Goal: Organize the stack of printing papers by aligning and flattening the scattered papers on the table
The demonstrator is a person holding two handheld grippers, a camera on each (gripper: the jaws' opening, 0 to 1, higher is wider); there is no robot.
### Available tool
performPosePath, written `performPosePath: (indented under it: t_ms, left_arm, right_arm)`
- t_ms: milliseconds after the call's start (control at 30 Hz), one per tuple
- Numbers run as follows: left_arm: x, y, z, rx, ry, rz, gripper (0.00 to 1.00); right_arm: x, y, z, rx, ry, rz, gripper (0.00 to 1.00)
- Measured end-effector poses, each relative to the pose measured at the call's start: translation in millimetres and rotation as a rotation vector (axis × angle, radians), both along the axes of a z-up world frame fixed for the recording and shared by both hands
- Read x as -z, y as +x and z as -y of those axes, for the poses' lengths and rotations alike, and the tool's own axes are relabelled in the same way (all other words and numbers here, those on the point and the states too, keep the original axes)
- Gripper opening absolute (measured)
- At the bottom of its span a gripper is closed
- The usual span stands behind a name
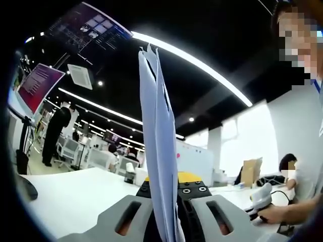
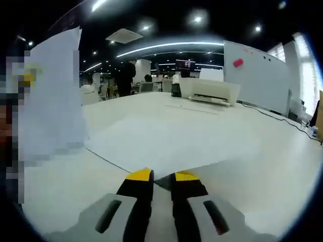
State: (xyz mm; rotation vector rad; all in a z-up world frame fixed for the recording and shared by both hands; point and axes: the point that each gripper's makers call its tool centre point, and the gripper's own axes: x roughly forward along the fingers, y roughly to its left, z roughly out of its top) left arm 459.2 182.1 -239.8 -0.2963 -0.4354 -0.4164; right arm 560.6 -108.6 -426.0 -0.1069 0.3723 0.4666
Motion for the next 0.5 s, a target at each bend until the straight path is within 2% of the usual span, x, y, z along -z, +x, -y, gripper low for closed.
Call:
performPosePath:
  t_ms: [100,367,500]
  left_arm:
    - [0.0,0.4,0.6,0.0,0.002,-0.001,0.06]
    - [0.4,2.1,0.3,-0.001,0.002,-0.006,0.06]
    - [0.0,2.7,1.2,0.001,0.003,-0.006,0.06]
  right_arm:
    - [-0.3,-0.5,-3.2,-0.001,-0.029,0.019,0.04]
    - [-0.7,-1.5,-2.1,0.002,-0.04,0.027,0.0]
    - [-3.6,-3.5,-1.6,0.005,-0.021,0.031,0.0]
